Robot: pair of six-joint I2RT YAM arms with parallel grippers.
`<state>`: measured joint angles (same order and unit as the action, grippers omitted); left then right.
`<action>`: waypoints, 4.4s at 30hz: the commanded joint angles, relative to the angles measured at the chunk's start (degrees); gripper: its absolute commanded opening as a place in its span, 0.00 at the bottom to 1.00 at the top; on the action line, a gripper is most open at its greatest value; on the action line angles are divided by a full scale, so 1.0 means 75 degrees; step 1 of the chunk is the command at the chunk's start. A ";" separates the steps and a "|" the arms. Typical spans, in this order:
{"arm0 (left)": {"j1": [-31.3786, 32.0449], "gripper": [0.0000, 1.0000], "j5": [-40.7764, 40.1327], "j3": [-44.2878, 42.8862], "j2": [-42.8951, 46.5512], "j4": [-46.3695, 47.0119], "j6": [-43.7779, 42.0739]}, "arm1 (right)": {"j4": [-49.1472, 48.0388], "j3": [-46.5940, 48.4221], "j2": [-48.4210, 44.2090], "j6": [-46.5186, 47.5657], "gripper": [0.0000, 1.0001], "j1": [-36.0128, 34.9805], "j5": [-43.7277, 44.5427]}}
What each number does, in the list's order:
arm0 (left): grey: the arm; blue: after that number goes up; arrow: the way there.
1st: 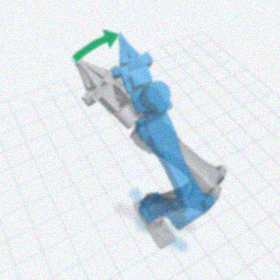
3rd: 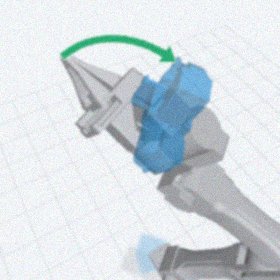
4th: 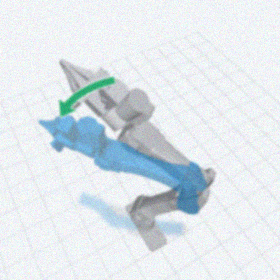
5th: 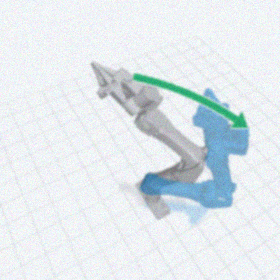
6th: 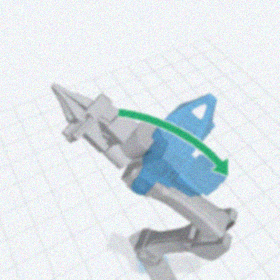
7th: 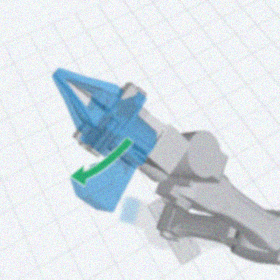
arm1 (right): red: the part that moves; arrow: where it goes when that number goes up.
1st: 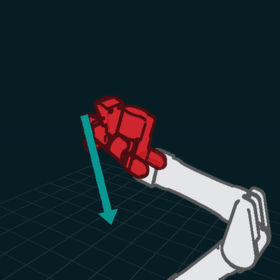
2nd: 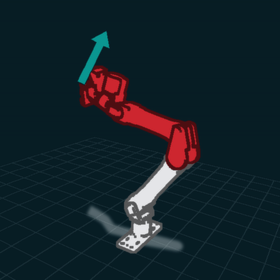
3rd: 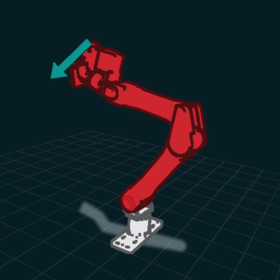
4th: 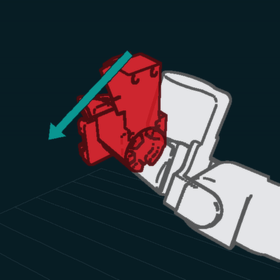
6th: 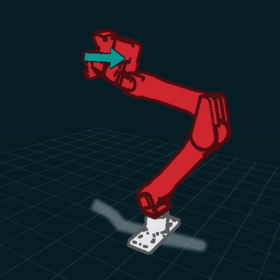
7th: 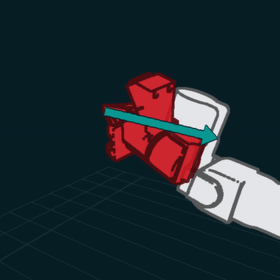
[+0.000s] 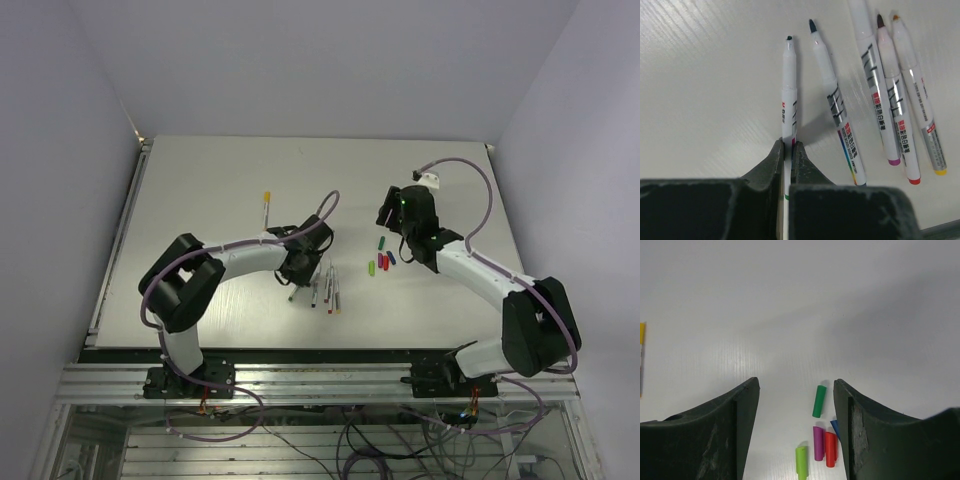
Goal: Insert the pens into the pen caps
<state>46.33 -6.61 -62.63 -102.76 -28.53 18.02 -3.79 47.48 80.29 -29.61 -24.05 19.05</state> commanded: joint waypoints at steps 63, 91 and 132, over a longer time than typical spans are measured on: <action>-0.1604 0.07 0.2028 -0.0952 0.0525 0.2182 -0.0010 | 0.1835 0.1118 0.2485 -0.1126 0.37 0.0031 -0.0312; -0.1795 0.07 0.2210 -0.0976 0.0358 0.2208 -0.0012 | 0.2666 0.1458 0.3169 -0.1184 0.20 0.0031 -0.0066; -0.1806 0.07 0.4940 -0.0462 0.1187 0.5529 0.0925 | -0.4525 0.1057 0.0974 -0.0544 0.00 0.0107 -0.2121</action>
<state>33.08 27.20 -66.70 -95.33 8.27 23.09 -30.98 55.99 87.26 -31.42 -23.57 6.94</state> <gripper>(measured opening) 0.102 0.050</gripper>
